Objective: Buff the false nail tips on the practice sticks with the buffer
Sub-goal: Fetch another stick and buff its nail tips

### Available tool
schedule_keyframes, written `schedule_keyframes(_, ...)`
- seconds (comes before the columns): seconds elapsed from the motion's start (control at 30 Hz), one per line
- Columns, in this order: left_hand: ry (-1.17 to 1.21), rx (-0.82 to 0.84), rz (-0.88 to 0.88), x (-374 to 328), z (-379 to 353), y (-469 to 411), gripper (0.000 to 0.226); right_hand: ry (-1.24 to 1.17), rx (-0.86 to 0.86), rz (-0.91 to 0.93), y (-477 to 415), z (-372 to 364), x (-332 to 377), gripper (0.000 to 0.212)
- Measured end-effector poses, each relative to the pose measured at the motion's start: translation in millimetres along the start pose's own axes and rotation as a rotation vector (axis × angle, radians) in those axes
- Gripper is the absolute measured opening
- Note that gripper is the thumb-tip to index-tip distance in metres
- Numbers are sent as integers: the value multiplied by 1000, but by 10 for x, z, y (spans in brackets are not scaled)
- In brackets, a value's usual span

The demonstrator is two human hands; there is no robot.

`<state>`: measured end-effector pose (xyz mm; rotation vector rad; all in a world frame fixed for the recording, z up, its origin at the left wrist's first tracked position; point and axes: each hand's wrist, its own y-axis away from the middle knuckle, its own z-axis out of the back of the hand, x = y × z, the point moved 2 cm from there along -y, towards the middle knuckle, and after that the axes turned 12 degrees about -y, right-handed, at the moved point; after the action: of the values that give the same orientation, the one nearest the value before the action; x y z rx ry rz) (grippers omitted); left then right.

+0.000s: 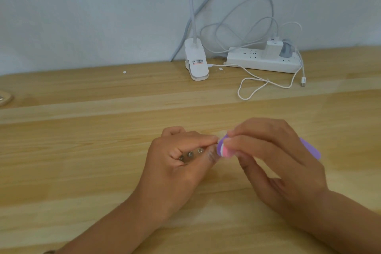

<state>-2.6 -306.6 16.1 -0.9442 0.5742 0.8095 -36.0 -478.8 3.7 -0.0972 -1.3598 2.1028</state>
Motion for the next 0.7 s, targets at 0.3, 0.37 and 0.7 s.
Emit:
schedule_keyframes(0.3, -34, 3, -16, -19, 5, 10, 16, 16, -5, 2, 6, -15, 1, 27)
schedule_keyframes(0.37, -4, 9, -1, -8, 5, 15, 14, 40, -26, -36, -5, 13, -49, 22)
schedule_keyframes(0.7, 121, 17, 7, 19, -5, 30, 15, -34, -83, -162, 9, 34, -96, 25)
